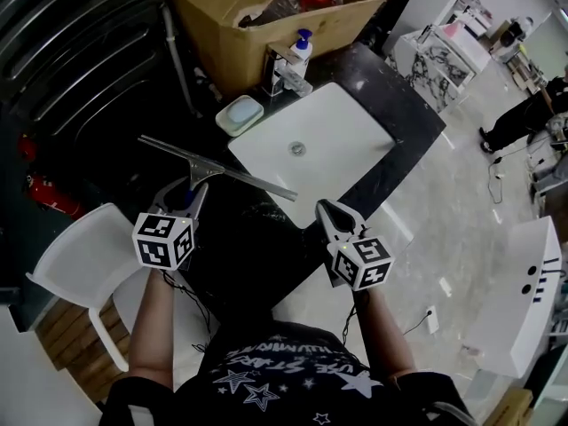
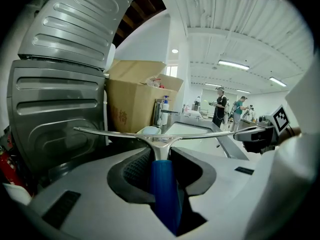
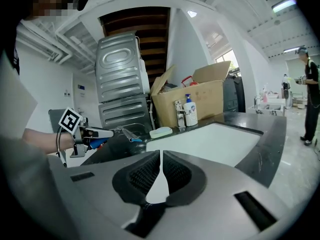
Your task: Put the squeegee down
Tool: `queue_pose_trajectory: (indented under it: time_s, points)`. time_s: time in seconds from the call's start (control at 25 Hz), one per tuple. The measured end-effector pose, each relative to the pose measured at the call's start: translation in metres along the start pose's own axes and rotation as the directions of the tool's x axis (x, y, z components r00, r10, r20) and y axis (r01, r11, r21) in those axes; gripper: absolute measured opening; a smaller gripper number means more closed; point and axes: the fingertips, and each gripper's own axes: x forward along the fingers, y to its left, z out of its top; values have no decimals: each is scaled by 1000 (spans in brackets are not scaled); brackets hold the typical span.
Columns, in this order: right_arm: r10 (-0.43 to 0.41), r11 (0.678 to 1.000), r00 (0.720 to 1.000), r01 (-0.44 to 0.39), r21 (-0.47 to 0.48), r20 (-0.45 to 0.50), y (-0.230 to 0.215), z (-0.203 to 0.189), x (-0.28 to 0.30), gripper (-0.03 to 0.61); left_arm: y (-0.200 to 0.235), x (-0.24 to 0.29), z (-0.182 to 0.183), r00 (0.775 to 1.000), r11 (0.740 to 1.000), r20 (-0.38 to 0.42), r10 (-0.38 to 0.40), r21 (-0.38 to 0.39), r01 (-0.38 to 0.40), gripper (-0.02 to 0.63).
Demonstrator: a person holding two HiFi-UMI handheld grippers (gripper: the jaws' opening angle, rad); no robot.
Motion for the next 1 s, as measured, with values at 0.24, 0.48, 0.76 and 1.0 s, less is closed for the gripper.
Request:
queue_pose_trajectory:
  time_s: [0.24,0.48,0.76,1.0]
  points:
    - [-17,1000,1000,18,15,-19,-10,-4,16,51,12,33,-15,998,1000,-59,-20,-13,19,138]
    - [-38,999,999,39,25,-23,-17,-4,21,51,18,49,-29,993,999,-109,-37,-27,34,138]
    - [-55,997,998,56,46,-21,-24,-6,23,51,20,63,-40,983,999,-180,-48,-30,43,138]
    - [-59,997,998,60,55,-19,-28,-3,23,51,19,66,-43,973,1000,-231,-27,-14,24,138]
